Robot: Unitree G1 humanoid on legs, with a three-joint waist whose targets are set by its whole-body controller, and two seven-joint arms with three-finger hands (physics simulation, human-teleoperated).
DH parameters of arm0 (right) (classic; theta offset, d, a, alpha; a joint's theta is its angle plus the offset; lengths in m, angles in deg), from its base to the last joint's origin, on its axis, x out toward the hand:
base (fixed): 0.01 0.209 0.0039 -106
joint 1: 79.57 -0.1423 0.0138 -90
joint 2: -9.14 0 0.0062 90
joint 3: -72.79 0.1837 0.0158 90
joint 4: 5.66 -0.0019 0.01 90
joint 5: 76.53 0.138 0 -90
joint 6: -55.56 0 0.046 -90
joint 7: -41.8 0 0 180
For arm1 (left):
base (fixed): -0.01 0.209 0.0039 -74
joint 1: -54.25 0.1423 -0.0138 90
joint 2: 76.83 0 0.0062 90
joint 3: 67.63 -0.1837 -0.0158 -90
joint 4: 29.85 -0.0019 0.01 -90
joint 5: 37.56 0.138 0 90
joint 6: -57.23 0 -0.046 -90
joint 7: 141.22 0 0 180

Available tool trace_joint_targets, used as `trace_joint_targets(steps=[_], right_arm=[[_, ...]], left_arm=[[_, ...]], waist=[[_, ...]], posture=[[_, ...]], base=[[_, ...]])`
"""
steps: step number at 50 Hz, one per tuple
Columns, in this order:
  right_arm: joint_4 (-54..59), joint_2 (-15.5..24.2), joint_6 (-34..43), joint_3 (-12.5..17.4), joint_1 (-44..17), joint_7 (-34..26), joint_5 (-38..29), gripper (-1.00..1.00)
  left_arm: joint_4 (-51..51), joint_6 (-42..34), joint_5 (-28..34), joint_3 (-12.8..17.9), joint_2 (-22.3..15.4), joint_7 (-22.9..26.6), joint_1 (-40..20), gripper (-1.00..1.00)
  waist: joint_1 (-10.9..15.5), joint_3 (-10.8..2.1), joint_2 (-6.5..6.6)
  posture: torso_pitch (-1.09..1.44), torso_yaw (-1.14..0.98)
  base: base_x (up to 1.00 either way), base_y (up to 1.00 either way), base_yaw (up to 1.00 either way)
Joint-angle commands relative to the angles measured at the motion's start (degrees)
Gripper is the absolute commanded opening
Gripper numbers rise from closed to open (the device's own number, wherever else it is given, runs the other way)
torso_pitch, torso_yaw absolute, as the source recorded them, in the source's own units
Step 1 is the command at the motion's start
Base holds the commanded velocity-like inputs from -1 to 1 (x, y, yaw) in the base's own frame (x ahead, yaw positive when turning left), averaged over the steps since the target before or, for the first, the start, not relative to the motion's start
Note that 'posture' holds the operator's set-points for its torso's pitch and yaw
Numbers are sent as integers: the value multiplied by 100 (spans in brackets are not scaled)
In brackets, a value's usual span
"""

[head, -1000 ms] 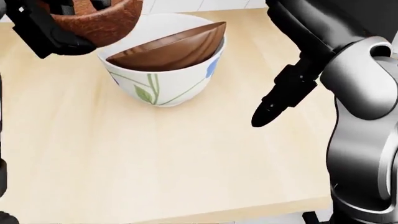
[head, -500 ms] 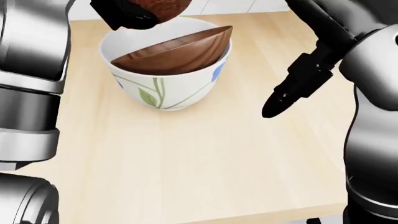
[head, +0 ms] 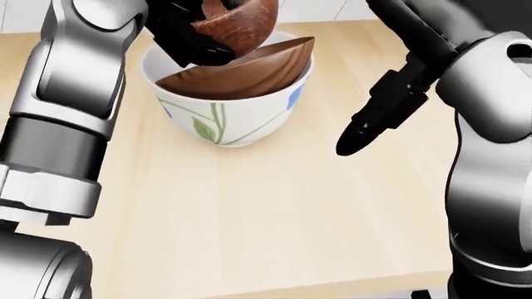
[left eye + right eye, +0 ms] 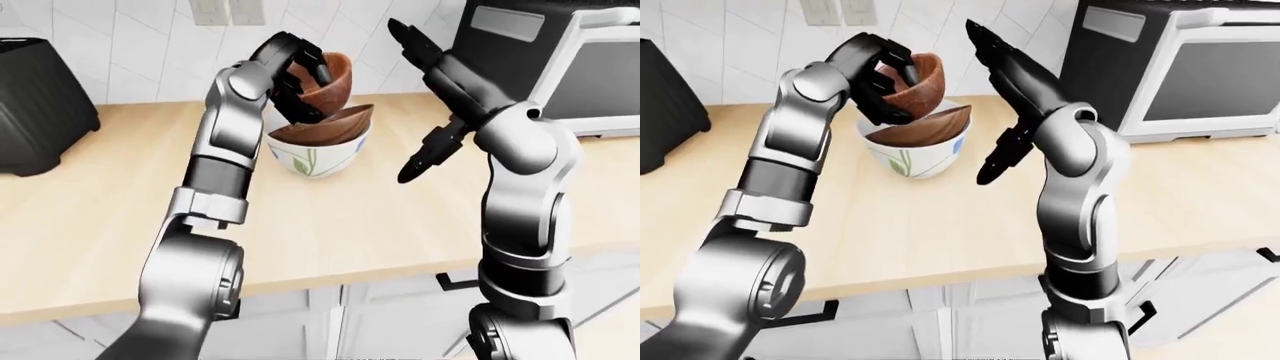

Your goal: Stack the bowls from largest to smallest.

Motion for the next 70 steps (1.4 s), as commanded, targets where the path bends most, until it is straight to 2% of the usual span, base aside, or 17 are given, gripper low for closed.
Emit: trace_joint_targets(steps=[1,6,11,17,23,25,32,40,42,45,53,55,59,70], right_arm=[[-169,47,-48,81,-156,97,-7,100],[-188,98,-64,120,-98,109,44,100],[-189,83,-82,98,-49,141,52,100],[-195,118,-62,115,-85,106,56,100],[-176,123,-87,118,-59,110,67,100],[-172,136,-69,139,-94,112,75,100],[-180,140,-44,115,-124,93,67,100],[-102,121,-76,97,-165,116,49,100],[-129,118,-65,99,-152,101,44,100],[-139,134,-47,115,-180,74,53,100],[-91,156,-89,140,-149,141,101,100],[-113,159,-82,135,-129,133,101,100],[-104,168,-79,141,-126,138,103,100],[-57,176,-108,141,-121,182,137,100]], left_arm=[[182,222,-75,80,-30,-243,-337,-100],[-256,538,-1,-4,-1,-618,-397,-100],[-355,546,-7,1,38,-642,-490,-100],[-487,618,-4,0,48,-688,-488,-74],[-352,556,3,-10,68,-615,-441,-63],[-368,558,8,-11,79,-645,-406,-47],[-290,466,26,-4,37,-564,-418,-33],[-326,526,70,3,-27,-558,-357,-36],[-341,540,81,3,-34,-551,-354,-31],[-322,549,84,3,-29,-529,-326,-13],[-375,576,98,5,-21,-520,-322,5],[-402,605,100,8,-22,-537,-308,18],[-384,609,93,7,-17,-519,-283,22],[-104,422,143,5,-83,-301,-391,8]], waist=[[-6,-157,0],[2,-166,-14],[-7,-180,-14],[-15,-187,-10],[-22,-204,-8],[-24,-205,-9],[-26,-207,-5],[-36,-211,4],[-35,-215,7],[-33,-216,6],[-31,-214,2],[-31,-216,1],[-30,-223,5],[-33,-226,6]], posture=[[-20,0],[-20,0],[-20,0],[-20,0],[-20,0],[-20,0],[-20,0],[-20,0],[-20,0],[-20,0],[-20,0],[-20,0],[-20,0],[-20,0]], base=[[0,0,0],[0,0,0],[0,0,0],[0,0,0],[0,0,0],[0,0,0],[0,0,0],[0,0,0],[0,0,0],[0,0,0],[0,0,0],[0,0,0],[0,0,0],[0,0,0]])
